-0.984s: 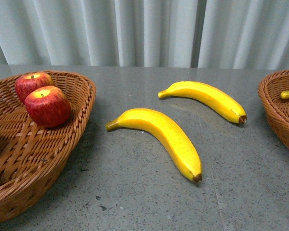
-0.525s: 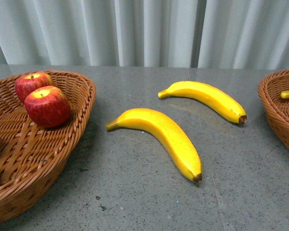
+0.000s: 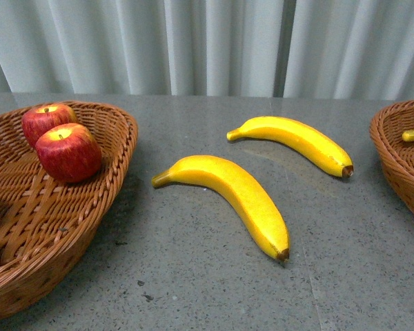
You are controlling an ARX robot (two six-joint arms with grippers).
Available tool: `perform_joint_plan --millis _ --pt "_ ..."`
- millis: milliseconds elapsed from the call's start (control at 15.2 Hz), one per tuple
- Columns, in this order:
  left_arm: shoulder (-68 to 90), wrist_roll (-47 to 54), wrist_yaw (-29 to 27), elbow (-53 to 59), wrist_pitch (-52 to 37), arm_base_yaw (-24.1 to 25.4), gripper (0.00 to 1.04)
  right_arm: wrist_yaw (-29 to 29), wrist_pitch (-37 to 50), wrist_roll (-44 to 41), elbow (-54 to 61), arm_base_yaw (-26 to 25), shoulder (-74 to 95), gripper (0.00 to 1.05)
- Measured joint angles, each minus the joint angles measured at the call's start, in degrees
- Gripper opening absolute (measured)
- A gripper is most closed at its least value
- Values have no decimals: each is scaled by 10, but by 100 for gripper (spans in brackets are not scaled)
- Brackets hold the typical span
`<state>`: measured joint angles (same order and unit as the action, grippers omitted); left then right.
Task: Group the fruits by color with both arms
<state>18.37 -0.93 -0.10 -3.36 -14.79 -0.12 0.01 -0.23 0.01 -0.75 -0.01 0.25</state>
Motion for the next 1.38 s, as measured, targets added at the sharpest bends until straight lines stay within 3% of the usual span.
perform_joint_plan --millis 525,656,1181,1378 --pt "-85 1 1 26 48 0 1 0 0 0 0 0 0 98" --pt "-167 1 0 25 156 0 1 0 0 0 0 0 0 98" --pt "-178 1 1 25 150 1 1 0 0 0 0 0 0 98" --pt "-178 1 1 25 150 1 39 0 0 0 0 0 0 98"
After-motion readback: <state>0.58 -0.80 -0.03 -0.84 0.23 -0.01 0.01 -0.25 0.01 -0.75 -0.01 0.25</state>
